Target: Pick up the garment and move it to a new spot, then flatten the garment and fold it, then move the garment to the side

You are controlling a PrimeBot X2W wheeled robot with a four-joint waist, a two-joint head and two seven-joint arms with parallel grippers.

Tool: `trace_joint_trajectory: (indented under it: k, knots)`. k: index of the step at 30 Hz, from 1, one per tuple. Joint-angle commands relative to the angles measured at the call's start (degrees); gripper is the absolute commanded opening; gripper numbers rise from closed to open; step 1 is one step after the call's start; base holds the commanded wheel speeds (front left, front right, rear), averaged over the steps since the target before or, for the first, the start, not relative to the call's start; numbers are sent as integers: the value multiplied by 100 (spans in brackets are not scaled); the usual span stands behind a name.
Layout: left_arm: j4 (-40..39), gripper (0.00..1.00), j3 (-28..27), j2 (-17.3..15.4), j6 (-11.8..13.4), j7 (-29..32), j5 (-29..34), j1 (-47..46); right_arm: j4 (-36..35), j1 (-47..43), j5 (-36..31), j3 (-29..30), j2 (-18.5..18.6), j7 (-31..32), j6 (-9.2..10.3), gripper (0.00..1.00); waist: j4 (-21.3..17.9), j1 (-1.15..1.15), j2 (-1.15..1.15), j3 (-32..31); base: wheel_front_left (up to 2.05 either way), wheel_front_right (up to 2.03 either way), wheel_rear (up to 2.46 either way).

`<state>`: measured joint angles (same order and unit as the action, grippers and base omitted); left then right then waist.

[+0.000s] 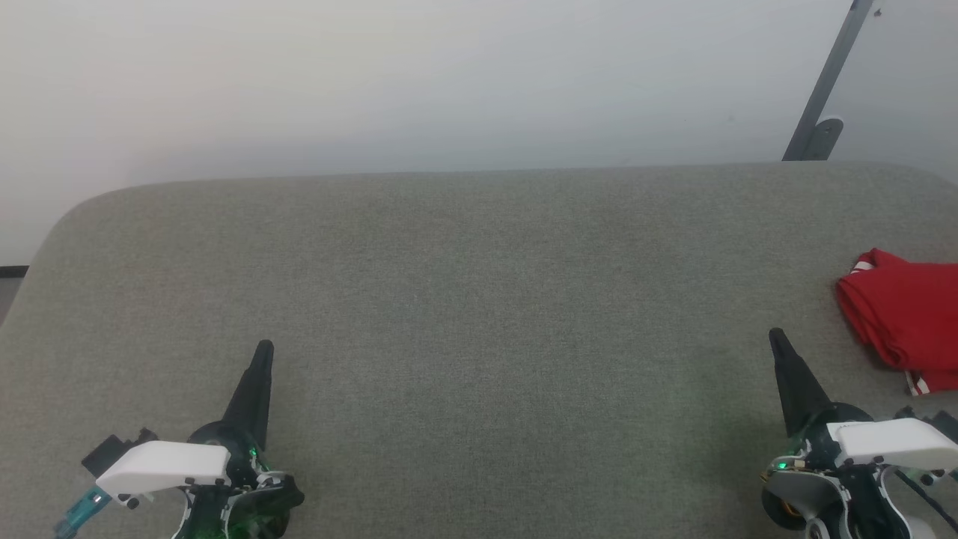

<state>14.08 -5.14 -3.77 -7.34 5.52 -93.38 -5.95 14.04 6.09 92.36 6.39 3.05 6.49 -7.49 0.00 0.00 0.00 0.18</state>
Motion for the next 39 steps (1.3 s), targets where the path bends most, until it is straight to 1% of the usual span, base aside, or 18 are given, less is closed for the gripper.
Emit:
trace_joint_trajectory:
  k: [1,39]
  knots:
    - [-2,0,-23,-6,-26,18,-12,-47,8,33,23,16,-26,12,0,0,0,0,0,0,0,0,0]
    - [0,0,-72,31,-26,57,47,-55,7,34,13,21,-30,21,0,0,0,0,0,0,0,0,0]
